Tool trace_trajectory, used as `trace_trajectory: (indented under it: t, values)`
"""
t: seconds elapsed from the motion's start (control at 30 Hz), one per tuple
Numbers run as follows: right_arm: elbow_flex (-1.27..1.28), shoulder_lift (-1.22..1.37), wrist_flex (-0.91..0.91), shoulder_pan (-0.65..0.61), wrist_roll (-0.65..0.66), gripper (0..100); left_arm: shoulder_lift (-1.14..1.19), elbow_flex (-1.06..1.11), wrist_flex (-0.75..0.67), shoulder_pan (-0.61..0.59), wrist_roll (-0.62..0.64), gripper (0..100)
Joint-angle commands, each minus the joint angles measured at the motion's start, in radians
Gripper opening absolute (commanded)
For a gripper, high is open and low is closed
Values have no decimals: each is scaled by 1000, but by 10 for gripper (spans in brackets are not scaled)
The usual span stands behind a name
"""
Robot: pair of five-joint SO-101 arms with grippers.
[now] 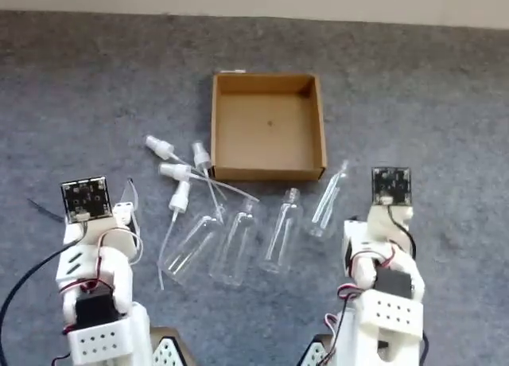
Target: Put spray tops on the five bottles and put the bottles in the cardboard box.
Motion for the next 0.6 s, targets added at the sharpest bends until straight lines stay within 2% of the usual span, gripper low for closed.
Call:
trace_trajectory:
  t: [0.0,0.37,0.57]
  values:
    - [45,-107,-22,-4,-3,59,-1,19,44,18,-6,178]
    - [294,-473,-19,-4,-3,59,-1,19,169,18,-6,181]
    - [334,-582,101,-5,-3,59,-1,19,226,18,-6,181]
